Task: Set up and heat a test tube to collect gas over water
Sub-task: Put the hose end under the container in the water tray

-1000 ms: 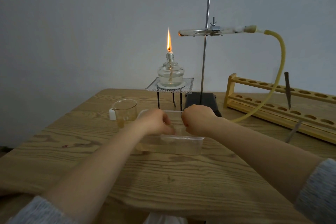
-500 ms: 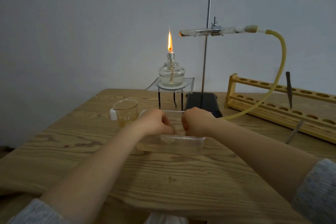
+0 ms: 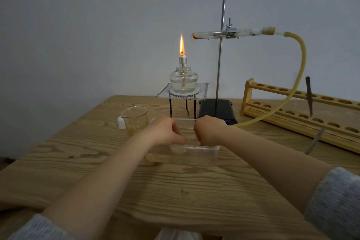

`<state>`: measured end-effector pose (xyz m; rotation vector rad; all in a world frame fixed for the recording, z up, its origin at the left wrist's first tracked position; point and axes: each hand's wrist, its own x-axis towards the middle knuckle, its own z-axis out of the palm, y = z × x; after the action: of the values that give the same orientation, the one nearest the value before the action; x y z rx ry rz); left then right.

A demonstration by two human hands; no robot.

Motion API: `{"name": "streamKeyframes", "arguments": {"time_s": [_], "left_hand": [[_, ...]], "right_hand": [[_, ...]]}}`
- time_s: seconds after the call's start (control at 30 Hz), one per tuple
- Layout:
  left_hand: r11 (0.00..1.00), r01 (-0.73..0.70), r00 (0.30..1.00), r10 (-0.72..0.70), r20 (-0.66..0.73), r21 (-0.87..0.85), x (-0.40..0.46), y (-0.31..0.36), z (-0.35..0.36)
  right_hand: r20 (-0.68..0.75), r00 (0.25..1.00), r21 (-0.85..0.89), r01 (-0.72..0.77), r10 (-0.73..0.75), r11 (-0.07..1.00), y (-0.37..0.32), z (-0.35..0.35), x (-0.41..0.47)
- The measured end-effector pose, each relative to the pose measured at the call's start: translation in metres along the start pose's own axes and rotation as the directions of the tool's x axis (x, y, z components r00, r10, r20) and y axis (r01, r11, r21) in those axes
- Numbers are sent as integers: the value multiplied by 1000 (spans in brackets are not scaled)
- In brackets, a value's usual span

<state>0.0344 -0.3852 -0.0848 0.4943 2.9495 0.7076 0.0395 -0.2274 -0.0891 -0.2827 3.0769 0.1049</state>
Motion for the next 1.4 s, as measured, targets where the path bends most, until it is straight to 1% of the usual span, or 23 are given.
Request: {"name": "streamKeyframes", "arguments": {"time_s": [0.37, 0.57, 0.83, 0.93, 1.1, 1.2, 1.4], "left_hand": [[999, 0, 1000, 1, 17, -52, -4, 1, -4], [1000, -9, 1000, 9, -5, -26, -4, 3, -4], [999, -11, 1000, 10, -22, -43, -2, 4, -8], [999, -5, 999, 4, -33, -40, -1, 3, -9], [1000, -11, 1000, 11, -25, -17, -1, 3, -9], [1000, -4, 1000, 4, -5, -7, -1, 3, -9], [1000, -23, 999, 22, 42, 12, 0, 10, -9]], "right_hand": [[40, 999, 51, 27, -29, 998, 5, 3, 10], [23, 998, 74, 58, -60, 996, 7, 4, 12], [-33, 995, 148, 94, -91, 985, 10, 1, 13], [-31, 994, 188, 105, -101, 976, 10, 1, 13], [-28, 994, 201, 106, -102, 974, 8, 2, 11], [-6, 996, 175, 94, -94, 980, 7, 1, 12], [6, 997, 50, 77, -78, 996, 1, 4, 13]]}}
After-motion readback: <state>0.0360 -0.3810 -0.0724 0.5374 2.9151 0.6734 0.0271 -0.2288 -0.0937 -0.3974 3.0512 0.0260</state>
